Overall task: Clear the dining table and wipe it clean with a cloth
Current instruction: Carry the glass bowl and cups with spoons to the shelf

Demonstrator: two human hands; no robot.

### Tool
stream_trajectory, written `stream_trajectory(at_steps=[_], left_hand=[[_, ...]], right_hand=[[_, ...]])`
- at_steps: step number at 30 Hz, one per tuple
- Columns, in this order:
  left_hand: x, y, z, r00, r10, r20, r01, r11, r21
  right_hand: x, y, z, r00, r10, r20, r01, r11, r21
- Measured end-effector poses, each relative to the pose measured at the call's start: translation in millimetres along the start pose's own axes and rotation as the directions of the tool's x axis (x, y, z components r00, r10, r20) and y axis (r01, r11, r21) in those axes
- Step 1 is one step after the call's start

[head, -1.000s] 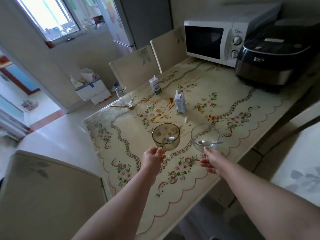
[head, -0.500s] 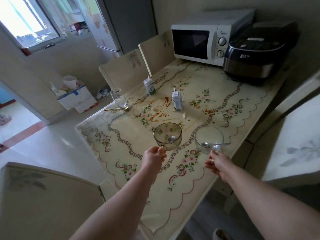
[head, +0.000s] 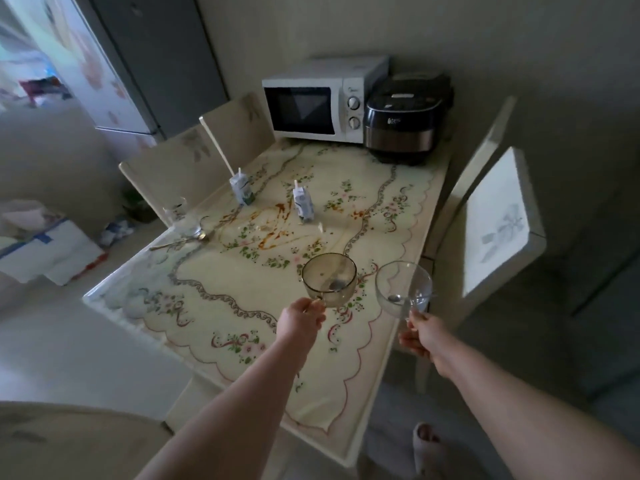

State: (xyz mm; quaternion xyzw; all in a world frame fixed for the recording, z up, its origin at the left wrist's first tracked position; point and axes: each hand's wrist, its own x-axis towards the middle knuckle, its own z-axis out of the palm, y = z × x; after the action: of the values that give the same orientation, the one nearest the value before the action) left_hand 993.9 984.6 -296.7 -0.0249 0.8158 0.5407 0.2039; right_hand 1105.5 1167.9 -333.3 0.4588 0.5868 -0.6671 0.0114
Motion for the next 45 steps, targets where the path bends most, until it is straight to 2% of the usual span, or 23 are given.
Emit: stream_trajectory(at_steps=[13, 21, 26, 31, 39, 45], left_hand=[[-34, -16, 36, 0.949, 0.094, 0.302, -0.141, 0.981, 0.137], [-49, -18, 90, 0.874, 0.083, 0.478, -0.21, 0.953, 0.217], [-61, -15, 135, 0.845, 0.062, 0.531, -0.22, 0.946, 0.239], [-66, -11, 184, 0.819, 0.06, 0.571, -0.201, 0.961, 0.187], [-90, 25, 276, 0.749, 0.108, 0.653, -0.371, 0.886, 0.279], [-104, 56, 355, 0.708, 0.111, 0.698, -0.337, 0.921, 0.196]], right_hand=[[-58, 62, -45, 0.962, 0.08, -0.261, -0.035, 0.985, 0.171], [-66, 95, -93, 0.904, 0.152, -0.4, -0.046, 0.964, 0.262], [-73, 106, -131, 0.891, 0.162, -0.425, -0.014, 0.944, 0.33], [-76, 112, -175, 0.87, 0.189, -0.455, 0.016, 0.912, 0.41], [-44, 113, -268, 0.811, 0.246, -0.531, 0.02, 0.895, 0.446], [-34, 99, -344, 0.808, 0.246, -0.536, 0.031, 0.891, 0.454]])
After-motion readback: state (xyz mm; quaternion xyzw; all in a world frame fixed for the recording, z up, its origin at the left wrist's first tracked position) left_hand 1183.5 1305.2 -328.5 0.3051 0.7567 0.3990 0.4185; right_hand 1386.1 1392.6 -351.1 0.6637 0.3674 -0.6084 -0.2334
